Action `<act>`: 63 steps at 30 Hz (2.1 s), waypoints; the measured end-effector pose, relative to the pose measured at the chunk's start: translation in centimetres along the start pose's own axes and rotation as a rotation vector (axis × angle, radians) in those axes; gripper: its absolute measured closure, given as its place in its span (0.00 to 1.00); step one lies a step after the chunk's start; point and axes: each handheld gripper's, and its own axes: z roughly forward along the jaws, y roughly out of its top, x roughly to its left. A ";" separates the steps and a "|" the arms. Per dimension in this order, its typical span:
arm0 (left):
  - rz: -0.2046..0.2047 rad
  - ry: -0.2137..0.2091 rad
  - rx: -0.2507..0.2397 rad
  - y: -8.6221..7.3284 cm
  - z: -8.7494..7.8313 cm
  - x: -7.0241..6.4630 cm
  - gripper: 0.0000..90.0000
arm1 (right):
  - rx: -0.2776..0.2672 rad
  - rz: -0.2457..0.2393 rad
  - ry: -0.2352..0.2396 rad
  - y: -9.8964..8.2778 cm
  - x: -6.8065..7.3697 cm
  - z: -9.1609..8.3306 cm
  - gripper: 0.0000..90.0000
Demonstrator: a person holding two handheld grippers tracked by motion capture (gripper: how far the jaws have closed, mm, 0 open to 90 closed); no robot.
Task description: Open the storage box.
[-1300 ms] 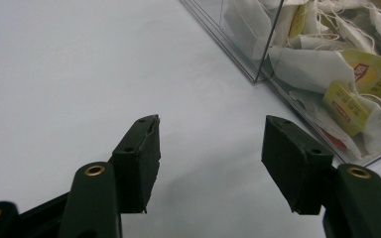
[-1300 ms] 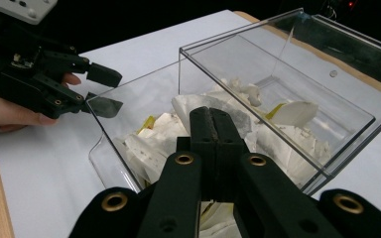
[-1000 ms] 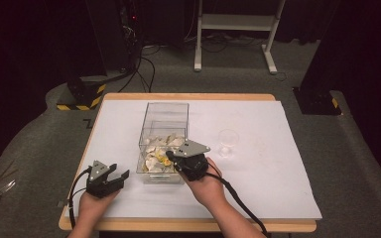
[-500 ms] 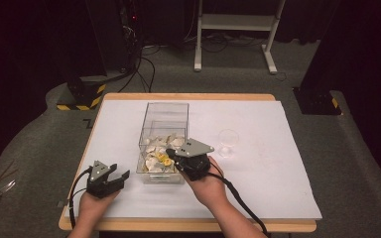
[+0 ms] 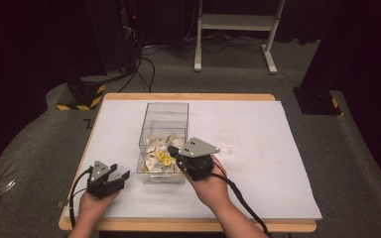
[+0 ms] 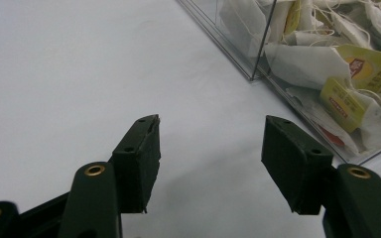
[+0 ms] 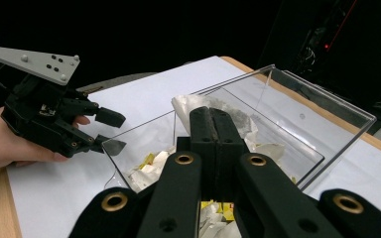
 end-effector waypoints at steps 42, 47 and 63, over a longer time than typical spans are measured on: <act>0.013 0.002 0.012 0.1 0.2 -0.1 0.42 | 0.023 0.022 -0.139 -0.7 -4.4 -2.3 1.00; 0.011 0.000 0.013 0.1 0.2 -0.1 0.42 | 0.031 0.034 -0.165 -1.2 -5.4 -2.6 1.00; 0.019 0.005 0.010 0.0 0.1 -0.2 0.42 | 0.051 0.074 -0.243 -2.2 -8.4 -3.7 1.00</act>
